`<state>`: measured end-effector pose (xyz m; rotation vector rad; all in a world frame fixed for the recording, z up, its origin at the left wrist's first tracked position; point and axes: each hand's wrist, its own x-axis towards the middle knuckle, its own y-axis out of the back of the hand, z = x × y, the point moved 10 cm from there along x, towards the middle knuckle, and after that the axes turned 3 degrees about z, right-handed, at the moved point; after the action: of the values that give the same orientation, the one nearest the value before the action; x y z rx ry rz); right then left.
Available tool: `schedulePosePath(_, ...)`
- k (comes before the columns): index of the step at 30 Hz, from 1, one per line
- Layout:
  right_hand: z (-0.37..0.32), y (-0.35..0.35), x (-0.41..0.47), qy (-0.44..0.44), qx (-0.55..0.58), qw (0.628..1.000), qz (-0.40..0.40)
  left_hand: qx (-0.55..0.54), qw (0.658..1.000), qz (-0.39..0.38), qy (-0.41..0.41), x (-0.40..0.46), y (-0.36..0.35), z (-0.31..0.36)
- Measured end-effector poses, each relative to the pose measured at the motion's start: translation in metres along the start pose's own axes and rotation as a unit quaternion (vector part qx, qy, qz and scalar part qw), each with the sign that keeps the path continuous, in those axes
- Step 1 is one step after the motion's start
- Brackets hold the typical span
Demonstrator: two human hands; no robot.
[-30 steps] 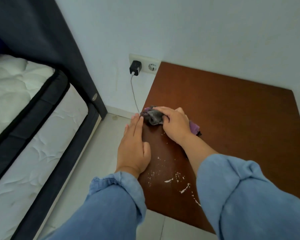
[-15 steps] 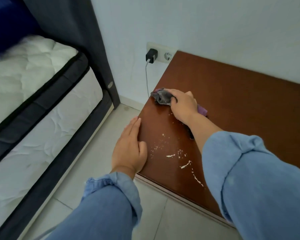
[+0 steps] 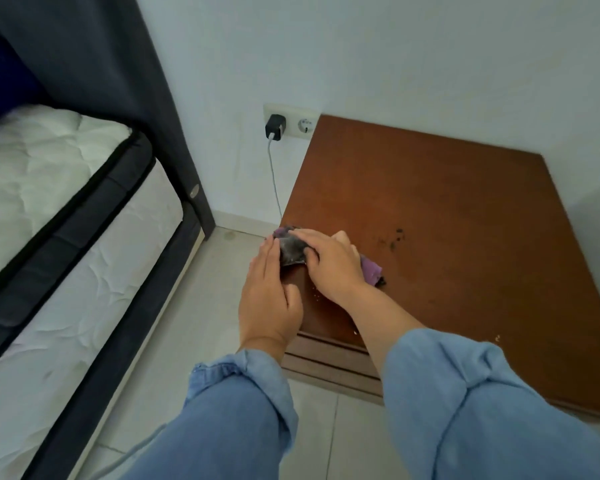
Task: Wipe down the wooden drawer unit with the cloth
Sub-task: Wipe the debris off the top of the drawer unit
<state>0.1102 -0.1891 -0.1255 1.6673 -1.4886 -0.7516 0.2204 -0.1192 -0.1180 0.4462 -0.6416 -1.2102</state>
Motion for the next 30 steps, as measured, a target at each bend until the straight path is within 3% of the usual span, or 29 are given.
schedulePosePath(6,0.000,0.001,0.004,-0.022,0.003,1.000,-0.015,0.039,0.998,-0.033,0.036,-0.066,0.016,-0.031)
schedulePosePath(12,0.004,-0.003,-0.010,-0.076,0.027,0.997,0.004,0.018,0.993,-0.027,0.111,-0.062,0.021,-0.052)
schedulePosePath(16,-0.020,-0.015,-0.053,-0.035,0.051,0.998,0.015,0.011,0.992,-0.032,0.123,-0.055,0.025,-0.056)
schedulePosePath(21,-0.025,-0.006,-0.101,-0.045,0.156,0.985,-0.055,0.009,0.992,-0.028,0.125,-0.053,0.028,-0.047)
schedulePosePath(25,0.000,0.040,-0.085,-0.145,0.234,0.961,-0.010,0.005,0.989,-0.056,0.137,-0.063,0.022,-0.044)
schedulePosePath(30,0.027,0.087,-0.011,-0.124,0.171,0.976,0.045,0.017,0.991,-0.046,0.128,-0.063,0.021,-0.041)
